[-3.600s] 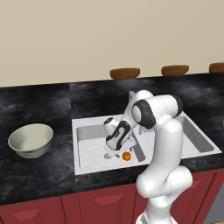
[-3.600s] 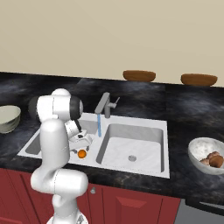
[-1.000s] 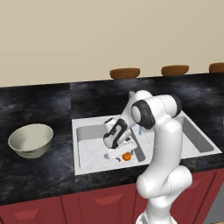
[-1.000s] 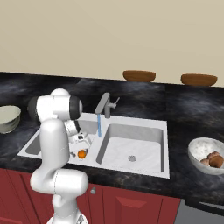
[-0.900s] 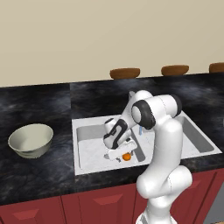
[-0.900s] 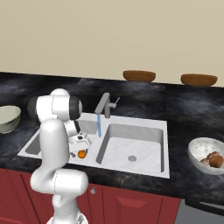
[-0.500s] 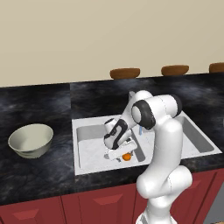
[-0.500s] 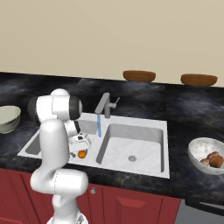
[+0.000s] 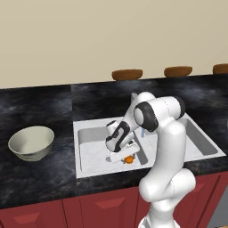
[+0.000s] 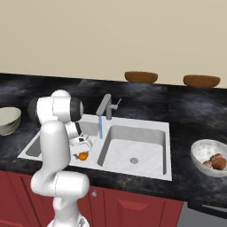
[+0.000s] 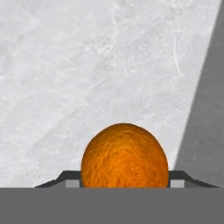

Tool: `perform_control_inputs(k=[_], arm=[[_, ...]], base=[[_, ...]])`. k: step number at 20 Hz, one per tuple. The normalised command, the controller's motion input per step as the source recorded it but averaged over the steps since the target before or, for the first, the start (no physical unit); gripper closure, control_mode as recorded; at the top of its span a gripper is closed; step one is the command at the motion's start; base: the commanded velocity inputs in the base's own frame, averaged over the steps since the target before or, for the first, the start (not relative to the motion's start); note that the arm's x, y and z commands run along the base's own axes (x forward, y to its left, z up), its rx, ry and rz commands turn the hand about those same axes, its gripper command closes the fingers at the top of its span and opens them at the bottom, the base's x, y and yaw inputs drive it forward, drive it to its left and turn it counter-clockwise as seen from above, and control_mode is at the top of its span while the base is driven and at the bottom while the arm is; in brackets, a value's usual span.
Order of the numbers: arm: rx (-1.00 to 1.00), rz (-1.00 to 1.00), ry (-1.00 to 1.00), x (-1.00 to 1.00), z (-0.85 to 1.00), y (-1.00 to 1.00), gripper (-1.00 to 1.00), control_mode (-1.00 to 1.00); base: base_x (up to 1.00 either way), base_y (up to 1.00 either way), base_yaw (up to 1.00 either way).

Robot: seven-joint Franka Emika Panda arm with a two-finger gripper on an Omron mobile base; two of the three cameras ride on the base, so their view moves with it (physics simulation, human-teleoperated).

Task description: Pick the potatos from the sink and place them in one bowl. Place the tangerine in the other bowl. Then turn off the sink faucet.

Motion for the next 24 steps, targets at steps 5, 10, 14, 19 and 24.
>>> perform_control_inputs(k=[5, 10, 14, 19, 24], arm=[[0.00, 0.00, 0.00, -0.09, 0.62, 0.04, 1.00, -1.00], [0.00, 0.00, -0.03, -0.11, 0.87, 0.46, 1.00, -1.00], [0.00, 0.00, 0.00, -0.19, 1.00, 0.67, 1.00, -1.00], [0.03, 0.00, -0.02, -0.30, 0.97, 0.61, 1.00, -1.00], [0.17, -0.02, -0.02, -0.28, 0.99, 0.44, 1.00, -1.00]], base=[[0.00, 0.00, 0.00], [0.00, 0.00, 0.00], [0.00, 0.00, 0.00], [0.00, 0.00, 0.00], [0.00, 0.00, 0.00]])
